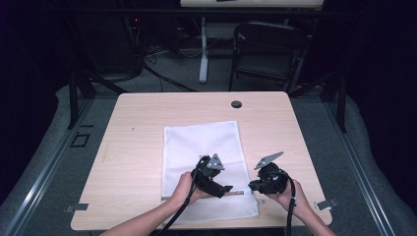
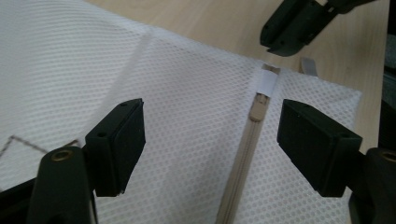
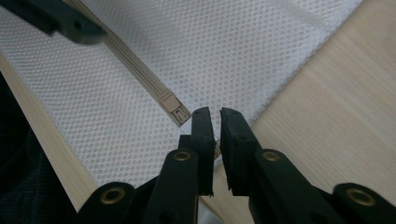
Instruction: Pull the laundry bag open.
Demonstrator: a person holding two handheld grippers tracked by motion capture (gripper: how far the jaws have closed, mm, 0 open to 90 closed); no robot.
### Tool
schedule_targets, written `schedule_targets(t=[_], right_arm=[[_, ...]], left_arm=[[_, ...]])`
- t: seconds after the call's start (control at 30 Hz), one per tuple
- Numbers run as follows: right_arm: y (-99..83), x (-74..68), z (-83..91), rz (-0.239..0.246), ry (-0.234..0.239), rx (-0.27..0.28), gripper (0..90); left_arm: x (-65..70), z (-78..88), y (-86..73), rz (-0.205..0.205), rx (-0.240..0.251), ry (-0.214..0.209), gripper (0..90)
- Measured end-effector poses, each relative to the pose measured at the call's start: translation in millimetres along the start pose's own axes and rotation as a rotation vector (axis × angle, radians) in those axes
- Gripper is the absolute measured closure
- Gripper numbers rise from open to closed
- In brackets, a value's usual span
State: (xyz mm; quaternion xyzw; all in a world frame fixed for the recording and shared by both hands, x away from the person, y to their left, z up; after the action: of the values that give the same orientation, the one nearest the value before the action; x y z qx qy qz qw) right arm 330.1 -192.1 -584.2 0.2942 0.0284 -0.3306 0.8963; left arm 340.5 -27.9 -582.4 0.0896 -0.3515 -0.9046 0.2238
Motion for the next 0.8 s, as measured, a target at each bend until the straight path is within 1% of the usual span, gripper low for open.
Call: schedule_targets(t=[0.03, 0.07, 0.1, 0.13, 0.17, 0.2, 0.23, 0.27, 0.3, 0.33, 0.37, 0.4, 0.43, 0.47, 0.53, 0.57, 0.6, 0.63, 0.67, 0.7, 0.8], right_arm=[[-0.7, 0.7, -1.4, 0.012, -0.008, -0.01, 89.4], [-0.6, 0.1, -3.2, 0.012, -0.004, -0.005, 90.0], [-1.0, 0.8, -4.4, 0.015, -0.003, -0.014, 90.0], [-1.6, 0.9, -6.4, 0.009, -0.001, -0.016, 90.0], [-1.9, 1.0, -7.8, 0.012, 0.003, -0.021, 90.0], [-2.6, 1.1, -9.3, 0.015, 0.0, -0.032, 90.0], [-2.9, 0.3, -11.0, 0.01, 0.005, -0.03, 90.0], [-3.2, 0.5, -12.3, 0.016, 0.005, -0.037, 90.0], [-3.5, 0.5, -13.2, 0.021, 0.002, -0.05, 90.0], [-3.6, 0.1, -14.4, 0.022, 0.011, -0.053, 90.0], [-4.0, 0.2, -15.0, 0.021, 0.006, -0.056, 90.0], [-4.4, 0.7, -16.0, 0.024, 0.003, -0.064, 90.0], [-4.1, -1.1, -17.8, 0.007, 0.014, -0.052, 90.0], [-4.4, -1.3, -19.0, -0.001, 0.015, -0.049, 90.0], [-4.3, -1.2, -20.0, -0.004, 0.022, -0.045, 90.0], [-5.0, 0.9, -19.1, 0.009, 0.008, -0.057, 90.0], [-4.9, 0.0, -20.8, -0.003, 0.008, -0.044, 90.0], [-5.5, 0.6, -20.4, 0.001, 0.01, -0.061, 90.0], [-6.0, 0.1, -21.7, -0.014, 0.013, -0.065, 90.0], [-7.4, 2.1, -22.5, 0.004, 0.01, -0.086, 90.0], [-7.1, 0.6, -24.8, -0.011, 0.011, -0.07, 90.0]], left_arm=[[3.1, -2.9, 0.0, -0.011, 0.001, -0.017, 29.6], [6.3, -5.4, 0.2, -0.015, 0.001, -0.023, 30.4], [9.5, -7.7, -0.1, -0.035, -0.006, -0.034, 32.9], [11.9, -9.5, -0.2, -0.043, -0.01, -0.049, 36.6], [14.3, -12.0, -0.2, -0.053, -0.012, -0.048, 37.5], [16.5, -14.5, -0.4, -0.065, -0.02, -0.053, 40.0], [18.6, -16.8, -0.6, -0.077, -0.025, -0.06, 42.9], [21.0, -20.2, -0.7, -0.082, -0.027, -0.061, 44.6], [22.2, -22.0, -1.2, -0.096, -0.045, -0.054, 47.7], [24.0, -24.3, -1.2, -0.094, -0.035, -0.066, 50.0], [25.1, -26.0, -1.3, -0.103, -0.045, -0.055, 51.4], [27.5, -28.3, -1.1, -0.105, -0.042, -0.078, 55.2], [28.6, -29.7, -0.6, -0.114, -0.044, -0.075, 57.4], [29.3, -30.2, -0.5, -0.122, -0.052, -0.075, 59.6], [31.4, -33.7, -0.1, -0.126, -0.057, -0.081, 62.1], [32.0, -35.6, -0.4, -0.129, -0.062, -0.084, 65.8], [32.5, -38.1, -0.8, -0.133, -0.067, -0.083, 67.4], [32.5, -39.8, -1.1, -0.132, -0.069, -0.077, 67.4], [32.0, -41.1, -1.2, -0.128, -0.069, -0.082, 69.1], [31.5, -41.6, -1.0, -0.123, -0.069, -0.08, 69.8], [30.2, -42.7, -1.1, -0.114, -0.062, -0.083, 73.6]])
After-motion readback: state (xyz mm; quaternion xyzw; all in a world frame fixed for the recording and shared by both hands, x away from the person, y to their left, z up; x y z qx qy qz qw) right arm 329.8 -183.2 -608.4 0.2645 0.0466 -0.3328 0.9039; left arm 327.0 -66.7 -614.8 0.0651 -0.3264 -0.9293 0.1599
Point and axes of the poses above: each handheld gripper's, and its own axes: z roughly backward along the jaws, y roughly out of its top, x roughly to its right, the point moved 6 cm from there along -z, roughly forward along the jaws, and after that the axes turned 7 degrees about y, right-handed, at the moved point
